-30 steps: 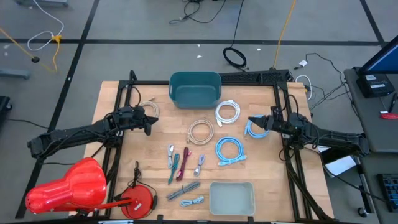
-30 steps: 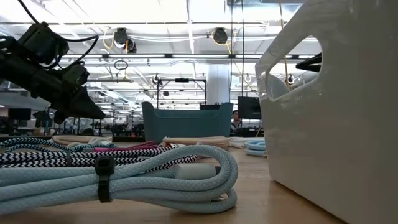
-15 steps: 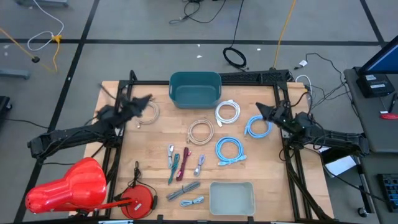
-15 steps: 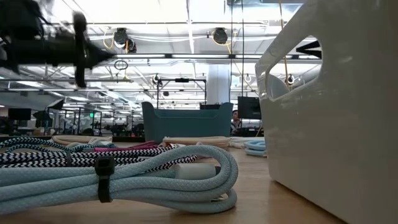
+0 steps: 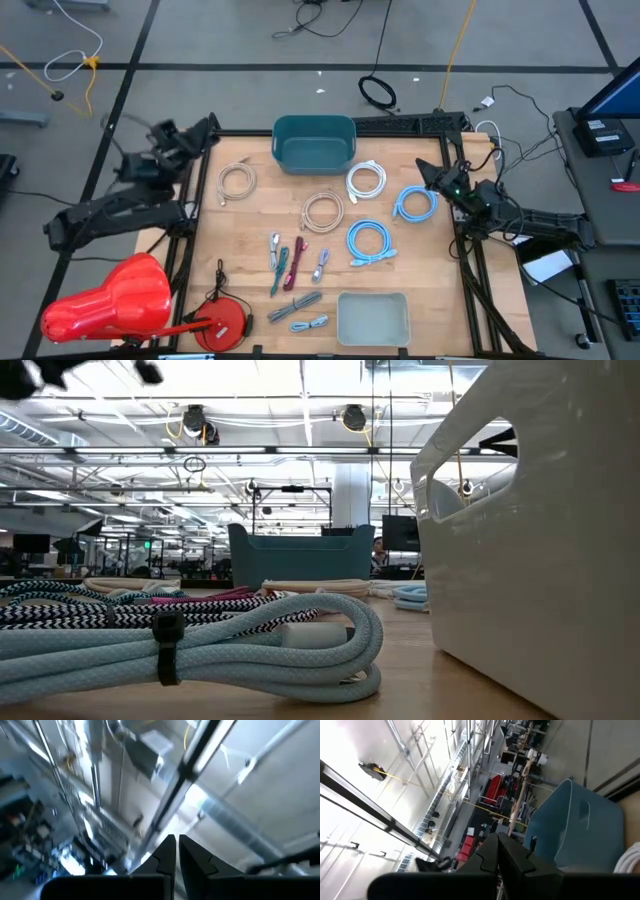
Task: Pick & Place USB Port
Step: Put the left light brown HDMI cable into the blue bin
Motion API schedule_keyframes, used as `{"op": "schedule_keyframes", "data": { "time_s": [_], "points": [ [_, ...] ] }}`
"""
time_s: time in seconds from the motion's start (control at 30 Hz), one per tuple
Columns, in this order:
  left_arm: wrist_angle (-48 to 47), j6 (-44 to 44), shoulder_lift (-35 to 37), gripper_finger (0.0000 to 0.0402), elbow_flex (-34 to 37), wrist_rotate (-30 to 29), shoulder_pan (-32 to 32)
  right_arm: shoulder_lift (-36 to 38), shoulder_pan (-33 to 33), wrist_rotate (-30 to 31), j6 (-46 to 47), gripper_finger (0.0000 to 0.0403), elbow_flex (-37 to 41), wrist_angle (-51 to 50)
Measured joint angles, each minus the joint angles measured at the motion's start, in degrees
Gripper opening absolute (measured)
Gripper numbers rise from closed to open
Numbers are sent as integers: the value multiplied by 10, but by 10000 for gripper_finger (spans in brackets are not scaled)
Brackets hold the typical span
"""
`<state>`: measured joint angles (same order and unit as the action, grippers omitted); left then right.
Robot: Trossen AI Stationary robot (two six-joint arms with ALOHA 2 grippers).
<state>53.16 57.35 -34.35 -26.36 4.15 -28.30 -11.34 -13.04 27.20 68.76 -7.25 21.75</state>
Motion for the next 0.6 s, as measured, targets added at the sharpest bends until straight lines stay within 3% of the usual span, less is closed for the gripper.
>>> {"op": "schedule_keyframes", "data": {
  "time_s": [0.1,0.17,0.27,0.43,0.6],
  "points": [
    [-130,-42,-56,24,-116,106,0,-3,0,0,2,0,0,4],
    [-223,-129,-97,24,-187,164,1,-3,0,0,2,0,0,4],
    [-403,-244,-148,24,-273,203,0,-4,0,-2,2,0,0,3],
    [-754,-313,-212,24,-361,145,-21,-4,0,-2,-5,0,0,3],
    [-963,-352,-249,24,-364,9,-32,-4,0,-2,-6,0,0,3]
  ]
}}
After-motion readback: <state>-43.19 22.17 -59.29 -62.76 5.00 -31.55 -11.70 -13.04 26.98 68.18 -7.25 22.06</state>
